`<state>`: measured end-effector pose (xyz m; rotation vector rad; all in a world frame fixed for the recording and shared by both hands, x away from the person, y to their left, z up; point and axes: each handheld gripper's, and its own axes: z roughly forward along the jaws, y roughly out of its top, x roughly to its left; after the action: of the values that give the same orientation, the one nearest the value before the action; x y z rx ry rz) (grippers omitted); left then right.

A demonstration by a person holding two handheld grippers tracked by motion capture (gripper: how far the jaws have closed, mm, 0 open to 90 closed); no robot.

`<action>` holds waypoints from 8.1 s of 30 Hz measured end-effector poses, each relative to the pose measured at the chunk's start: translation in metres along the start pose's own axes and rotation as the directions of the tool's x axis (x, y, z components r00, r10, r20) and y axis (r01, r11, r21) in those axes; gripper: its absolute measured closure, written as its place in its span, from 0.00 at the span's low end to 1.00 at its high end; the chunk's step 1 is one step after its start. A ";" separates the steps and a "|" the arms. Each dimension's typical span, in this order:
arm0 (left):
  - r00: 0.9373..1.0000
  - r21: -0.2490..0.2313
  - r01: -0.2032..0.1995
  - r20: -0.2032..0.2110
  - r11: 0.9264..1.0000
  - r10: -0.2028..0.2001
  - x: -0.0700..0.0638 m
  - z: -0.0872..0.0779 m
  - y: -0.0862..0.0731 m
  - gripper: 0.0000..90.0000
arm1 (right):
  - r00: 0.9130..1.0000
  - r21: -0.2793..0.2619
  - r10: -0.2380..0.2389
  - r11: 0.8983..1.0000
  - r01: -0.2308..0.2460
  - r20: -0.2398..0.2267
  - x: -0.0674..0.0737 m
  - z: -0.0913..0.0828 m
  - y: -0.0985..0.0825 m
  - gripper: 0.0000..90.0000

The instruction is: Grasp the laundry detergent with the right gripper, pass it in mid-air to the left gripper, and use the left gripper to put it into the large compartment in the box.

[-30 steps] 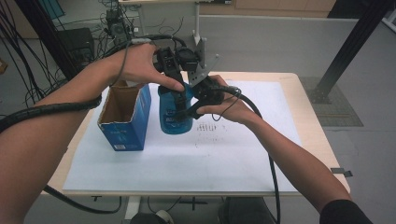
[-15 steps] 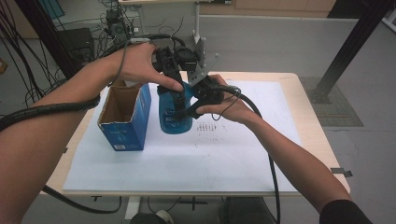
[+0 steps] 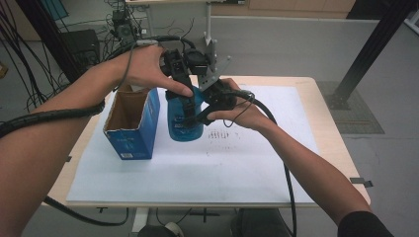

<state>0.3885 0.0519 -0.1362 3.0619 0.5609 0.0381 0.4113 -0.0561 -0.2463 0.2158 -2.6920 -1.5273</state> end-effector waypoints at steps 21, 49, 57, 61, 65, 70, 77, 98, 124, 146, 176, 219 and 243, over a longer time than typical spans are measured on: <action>1.000 0.008 -0.010 -0.002 1.000 0.010 0.000 0.000 0.001 0.07 | 1.000 -0.002 -0.001 1.000 0.001 -0.003 -0.001 0.001 -0.001 0.48; 0.999 0.012 -0.035 -0.026 0.999 0.036 -0.001 0.000 0.000 0.38 | 1.000 -0.001 -0.006 1.000 0.006 -0.001 0.001 0.001 0.000 0.48; 0.998 0.030 -0.055 -0.023 0.998 0.055 -0.001 0.001 0.000 0.40 | 1.000 0.000 -0.012 1.000 0.012 -0.002 0.002 0.002 -0.001 0.48; 0.999 0.019 -0.046 -0.025 0.999 0.047 -0.002 0.001 0.000 0.40 | 1.000 -0.001 -0.015 1.000 0.015 0.000 0.002 0.001 -0.001 0.48; 0.999 0.020 -0.046 -0.027 0.999 0.046 -0.003 0.001 0.001 0.40 | 1.000 -0.005 -0.012 1.000 0.012 -0.002 0.002 0.001 -0.001 0.48; 0.998 0.024 -0.050 -0.030 0.998 0.050 -0.003 0.001 0.002 0.40 | 1.000 -0.006 -0.010 1.000 0.010 0.000 0.002 0.001 -0.002 0.48; 0.998 0.021 -0.051 -0.032 0.999 0.051 -0.002 0.002 0.002 0.40 | 1.000 -0.007 -0.008 1.000 0.008 0.000 0.001 0.001 -0.003 0.48; 0.998 0.022 -0.050 -0.024 0.999 0.051 0.000 0.005 -0.002 0.40 | 1.000 -0.011 -0.004 1.000 0.004 -0.015 0.000 0.007 -0.004 0.47; 0.998 0.021 -0.050 -0.025 0.999 0.051 -0.005 0.004 -0.003 0.41 | 1.000 -0.014 -0.004 1.000 0.003 -0.021 0.003 0.007 -0.004 0.47; 0.999 0.027 -0.039 -0.009 0.999 0.039 -0.001 0.007 -0.006 0.41 | 1.000 -0.025 -0.011 1.000 0.011 -0.024 0.001 0.011 -0.006 0.46; 0.999 0.037 0.047 -0.012 0.998 -0.046 0.009 -0.001 -0.011 0.41 | 0.988 0.043 0.116 0.992 -0.121 0.099 0.001 -0.011 -0.020 0.03; 0.725 -0.044 0.681 -0.098 0.731 -0.682 0.067 -0.091 -0.080 0.41 | 0.866 0.263 0.299 0.868 -0.422 0.401 0.010 -0.146 -0.086 0.01; 0.389 -0.111 0.911 -0.083 0.397 -0.917 0.107 -0.096 -0.119 0.41 | 0.843 0.294 0.295 0.842 -0.452 0.450 0.013 -0.166 -0.080 0.01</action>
<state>0.4439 0.2031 -0.0418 2.2181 2.1285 0.2190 0.4239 -0.2397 -0.2300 -0.6593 -3.0580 -0.9861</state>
